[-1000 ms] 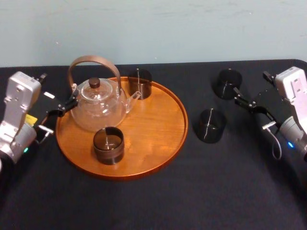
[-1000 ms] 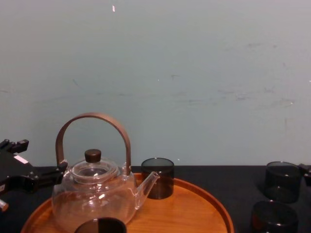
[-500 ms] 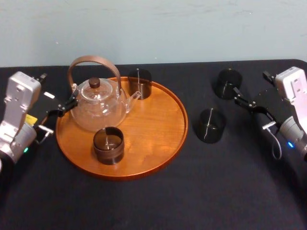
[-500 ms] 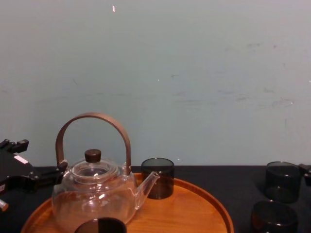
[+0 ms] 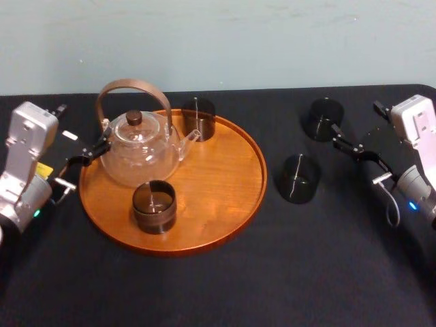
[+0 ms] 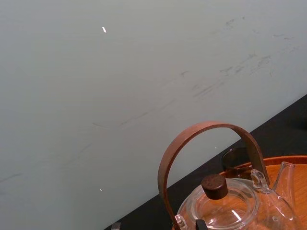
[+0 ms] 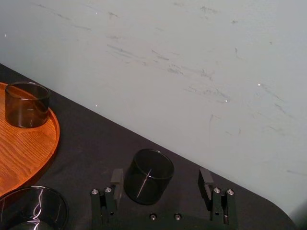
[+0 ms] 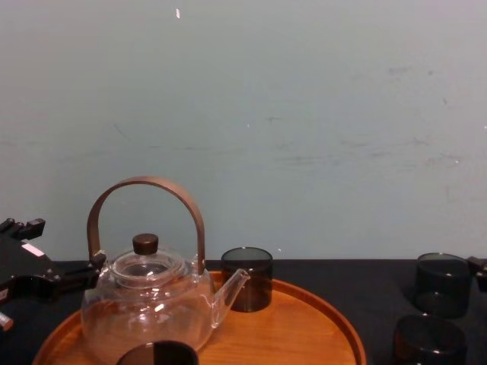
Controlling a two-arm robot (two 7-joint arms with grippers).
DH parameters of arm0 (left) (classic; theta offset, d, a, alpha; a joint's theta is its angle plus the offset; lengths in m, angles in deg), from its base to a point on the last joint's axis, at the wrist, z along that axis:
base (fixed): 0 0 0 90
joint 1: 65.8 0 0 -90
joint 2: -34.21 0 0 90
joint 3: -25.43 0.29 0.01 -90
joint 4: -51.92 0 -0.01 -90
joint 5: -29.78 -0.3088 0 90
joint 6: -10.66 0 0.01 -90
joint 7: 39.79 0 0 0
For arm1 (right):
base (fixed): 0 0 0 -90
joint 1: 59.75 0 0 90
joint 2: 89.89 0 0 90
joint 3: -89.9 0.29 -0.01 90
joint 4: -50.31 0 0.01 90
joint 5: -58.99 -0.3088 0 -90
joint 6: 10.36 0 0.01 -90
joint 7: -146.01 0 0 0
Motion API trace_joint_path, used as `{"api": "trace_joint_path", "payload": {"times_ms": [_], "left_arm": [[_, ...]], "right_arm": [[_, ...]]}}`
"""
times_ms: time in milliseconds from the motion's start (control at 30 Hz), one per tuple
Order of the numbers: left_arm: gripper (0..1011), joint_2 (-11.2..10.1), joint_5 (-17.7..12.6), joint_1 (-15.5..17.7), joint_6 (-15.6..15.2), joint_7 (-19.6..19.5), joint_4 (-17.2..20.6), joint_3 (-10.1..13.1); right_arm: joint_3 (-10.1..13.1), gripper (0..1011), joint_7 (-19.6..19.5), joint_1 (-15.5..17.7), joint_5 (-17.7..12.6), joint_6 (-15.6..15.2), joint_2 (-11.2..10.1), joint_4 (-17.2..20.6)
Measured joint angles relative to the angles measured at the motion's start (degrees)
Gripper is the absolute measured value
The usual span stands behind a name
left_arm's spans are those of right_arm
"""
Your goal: Pick up the glass from the table and place it on the tray.
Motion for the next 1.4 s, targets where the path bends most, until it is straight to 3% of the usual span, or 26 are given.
{"api": "trace_joint_path", "payload": {"times_ms": [600, 1100, 1400], "left_arm": [[1009, 0.0, 0.0, 0.0, 0.0, 0.0, 0.0, 0.0], [1009, 0.0, 0.0, 0.0, 0.0, 0.0, 0.0, 0.0], [1010, 0.0, 0.0, 0.0, 0.0, 0.0, 0.0, 0.0]], "right_arm": [[0.55, 1000, 0.89, 0.24, -0.23, 0.27, 0.0, -0.06], [2.55, 1000, 5.4, 9.96, -1.5, 1.79, -3.22, 9.95], [2.93, 1000, 7.7, 13.37, -2.42, 2.0, -3.28, 12.81]]}}
